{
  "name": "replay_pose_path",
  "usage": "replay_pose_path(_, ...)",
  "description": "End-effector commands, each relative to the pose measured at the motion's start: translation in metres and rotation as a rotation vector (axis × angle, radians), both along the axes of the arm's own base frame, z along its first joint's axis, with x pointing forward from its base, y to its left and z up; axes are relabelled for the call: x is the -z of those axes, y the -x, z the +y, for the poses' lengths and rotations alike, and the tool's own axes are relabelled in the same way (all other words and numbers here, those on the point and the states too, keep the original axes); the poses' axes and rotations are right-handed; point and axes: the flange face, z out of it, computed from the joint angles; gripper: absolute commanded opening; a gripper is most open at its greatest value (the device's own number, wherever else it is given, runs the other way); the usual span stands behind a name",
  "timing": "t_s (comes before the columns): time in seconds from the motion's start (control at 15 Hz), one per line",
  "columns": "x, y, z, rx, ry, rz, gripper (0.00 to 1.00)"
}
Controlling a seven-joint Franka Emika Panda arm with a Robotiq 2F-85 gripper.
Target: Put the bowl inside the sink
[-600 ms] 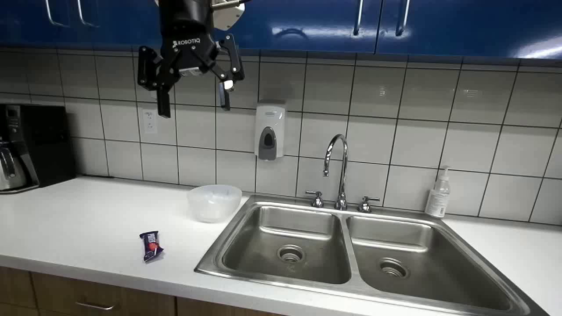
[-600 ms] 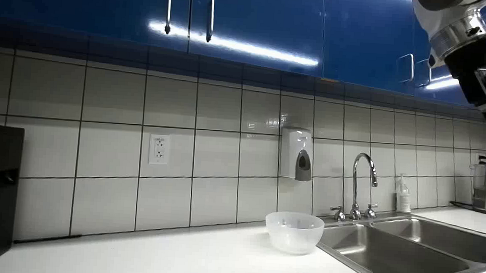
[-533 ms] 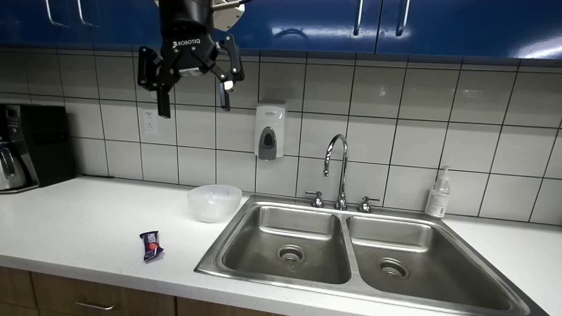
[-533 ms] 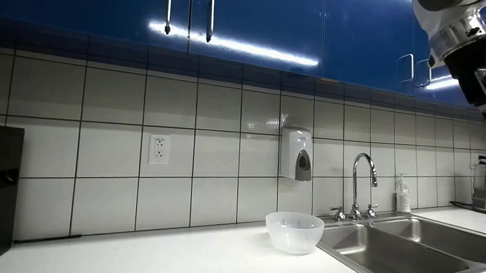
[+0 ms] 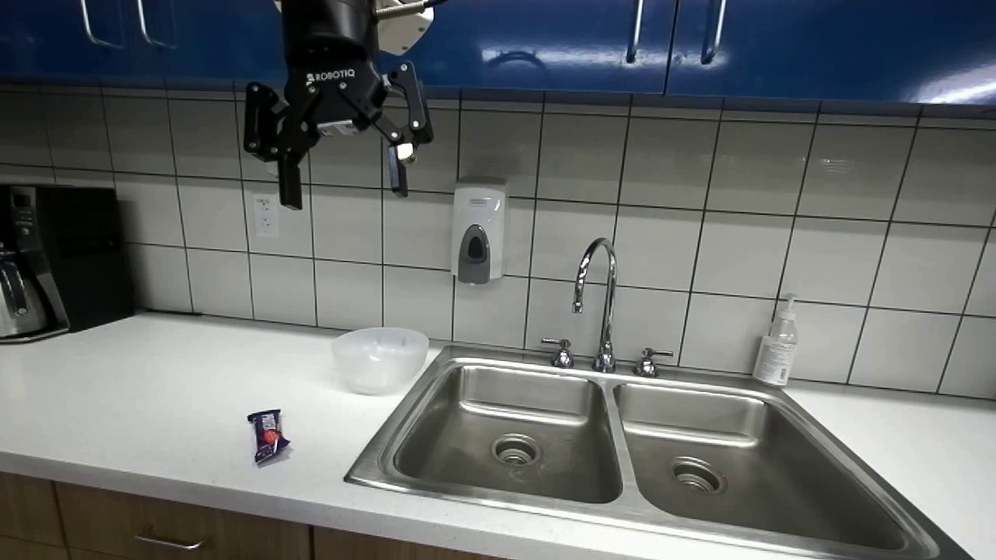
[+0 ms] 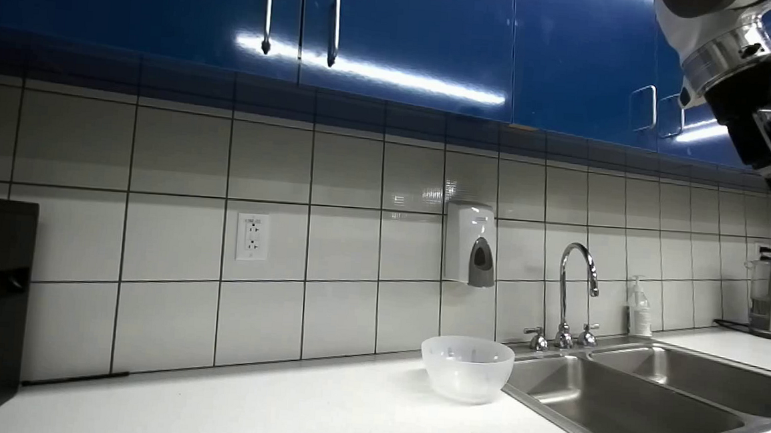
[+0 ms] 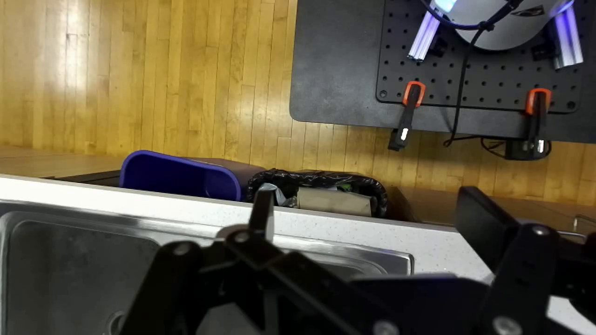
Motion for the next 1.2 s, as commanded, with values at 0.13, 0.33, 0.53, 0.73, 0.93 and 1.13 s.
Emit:
replay_pose_path(0.13,0.009,-0.007,0.015,-0.034,0.004,-0.01,1.0)
replay_pose_path(0.33,0.019,-0.013,0.035,-0.083,0.001,-0.002,1.0)
replay_pose_path(0.53,0.033,-0.021,0.06,-0.129,-0.003,0.007,1.0)
replay_pose_path(0.73,0.048,-0.03,0.088,-0.16,-0.023,0.009,1.0)
replay_pose_path(0.93,0.065,-0.041,0.116,-0.168,-0.048,0.018,1.0)
replay_pose_path(1.13,0.08,-0.051,0.141,-0.174,-0.069,0.013,1.0)
